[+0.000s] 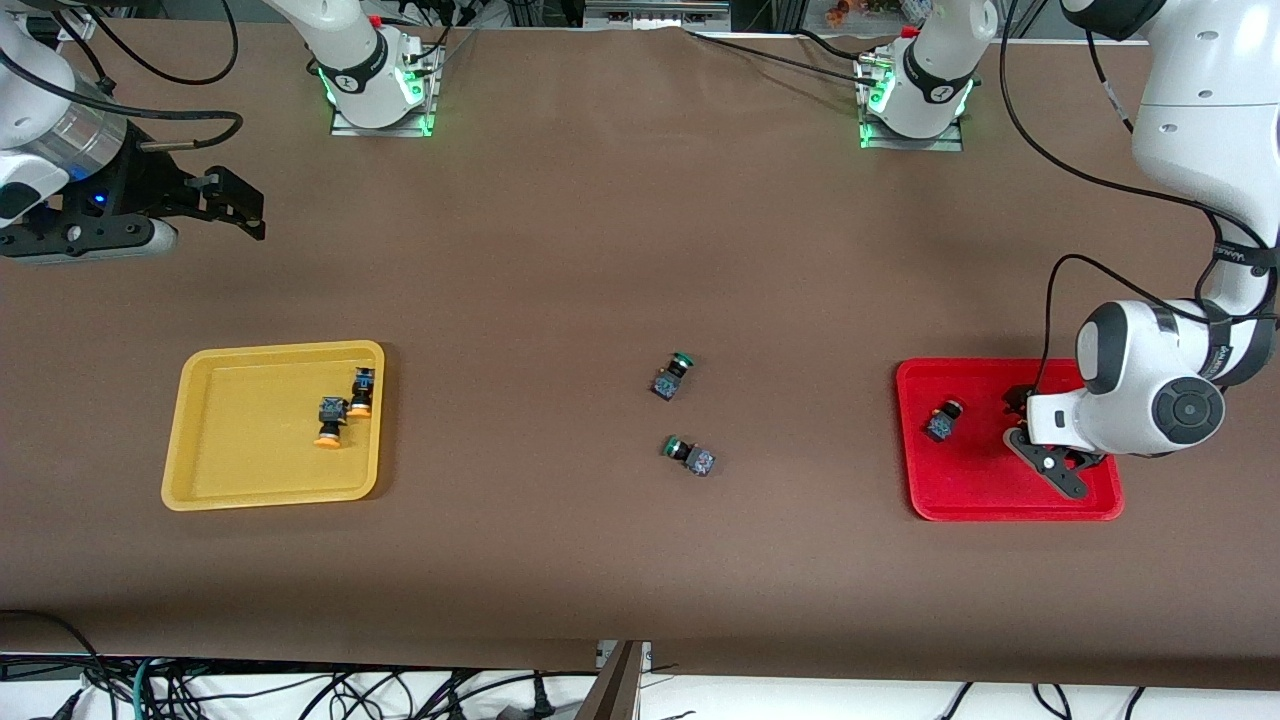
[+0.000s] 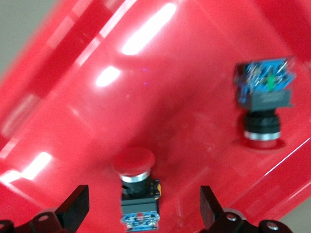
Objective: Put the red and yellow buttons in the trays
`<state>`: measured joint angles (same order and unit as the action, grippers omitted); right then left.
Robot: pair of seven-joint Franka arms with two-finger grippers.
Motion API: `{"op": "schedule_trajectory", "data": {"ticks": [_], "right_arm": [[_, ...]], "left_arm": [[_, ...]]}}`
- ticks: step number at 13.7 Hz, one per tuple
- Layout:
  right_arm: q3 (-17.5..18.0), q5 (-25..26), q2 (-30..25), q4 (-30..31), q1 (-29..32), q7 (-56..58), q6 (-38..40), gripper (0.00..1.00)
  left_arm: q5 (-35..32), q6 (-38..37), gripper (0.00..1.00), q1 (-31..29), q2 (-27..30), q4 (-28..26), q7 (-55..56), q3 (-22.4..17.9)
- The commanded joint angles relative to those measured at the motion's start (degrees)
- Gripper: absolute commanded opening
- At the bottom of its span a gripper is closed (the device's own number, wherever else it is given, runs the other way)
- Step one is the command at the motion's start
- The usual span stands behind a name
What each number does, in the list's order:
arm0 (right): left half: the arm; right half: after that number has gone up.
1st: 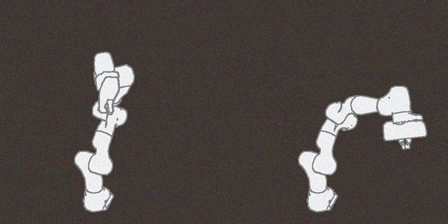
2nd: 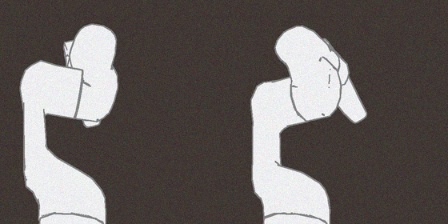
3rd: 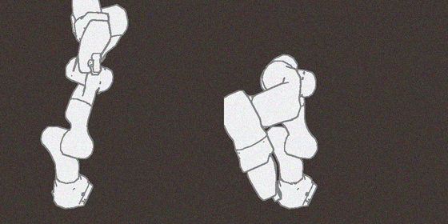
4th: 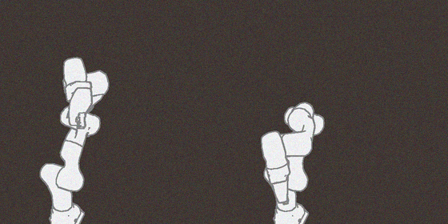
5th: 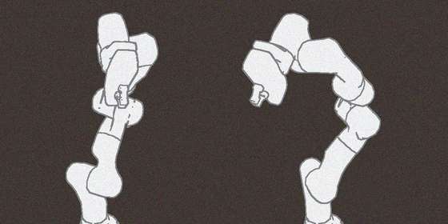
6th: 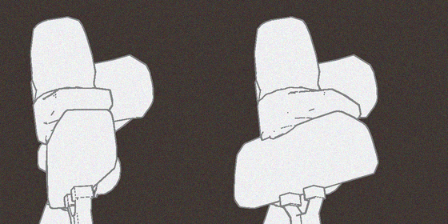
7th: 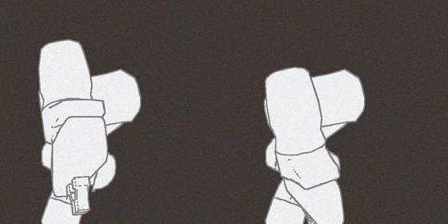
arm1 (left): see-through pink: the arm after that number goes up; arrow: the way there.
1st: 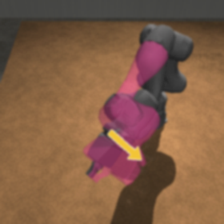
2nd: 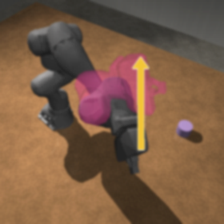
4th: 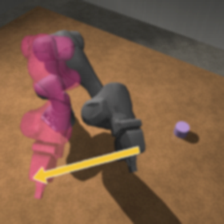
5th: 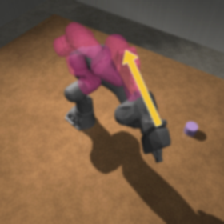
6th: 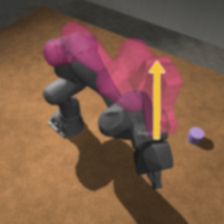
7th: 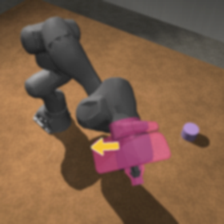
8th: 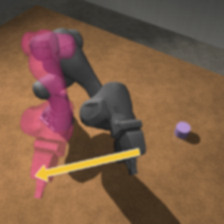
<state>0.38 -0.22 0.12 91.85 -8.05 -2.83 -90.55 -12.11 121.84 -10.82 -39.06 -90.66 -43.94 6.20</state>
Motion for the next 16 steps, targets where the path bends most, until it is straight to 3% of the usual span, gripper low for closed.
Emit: {"op": "schedule_trajectory", "data": {"ticks": [1, 3, 5, 7, 10, 12, 13, 14, 16], "right_arm": [[0.5, 0.7, 0.0, -1.9, 0.8, -0.2, 0.3, 1.00], [0.3, 0.8, 0.1, -2.0, 0.8, 0.5, 0.2, 1.00], [0.3, 0.9, 0.1, -3.3, 0.8, 0.5, 0.3, 1.00], [0.3, 1.0, 0.1, -3.5, 0.8, -0.3, 0.2, 1.00], [0.4, 1.1, 0.6, -3.5, 0.7, -0.1, 0.3, 1.00], [0.4, 0.9, 0.6, -3.5, 0.8, -0.1, 0.3, 1.00], [0.4, 0.8, 0.6, -3.5, 0.7, -0.2, 0.4, 1.00], [0.3, 0.8, 0.6, -3.5, 0.8, -0.2, 0.3, 1.00], [0.3, 0.9, 1.0, -3.5, 0.8, 0.3, 0.3, 1.00]], "left_arm": [[1.6, -13.5, 1.00, 3.6, 4.7, 8.0, 0.3, 0.1], [1.7, -24.3, 1.00, 5.2, 4.7, 18.3, 3.9, 1.2], [2.3, -32.6, 1.00, 7.5, 4.8, 24.6, 8.5, 1.4], [3.4, -36.9, 1.00, 8.5, 7.6, 28.0, 14.2, 1.5], [4.0, -38.1, 1.00, 9.2, 12.1, 28.4, 22.6, 1.7], [5.2, -38.1, 1.00, 10.2, 18.0, 24.3, 28.2, 1.3], [5.9, -36.5, 1.00, 10.8, 24.3, 15.8, 41.5, 0.8], [7.0, -33.5, 1.00, 10.9, 27.8, 11.1, 50.0, 0.7], [7.5, -30.1, 1.00, 10.8, 36.5, 1.8, 54.7, 0.2]]}}
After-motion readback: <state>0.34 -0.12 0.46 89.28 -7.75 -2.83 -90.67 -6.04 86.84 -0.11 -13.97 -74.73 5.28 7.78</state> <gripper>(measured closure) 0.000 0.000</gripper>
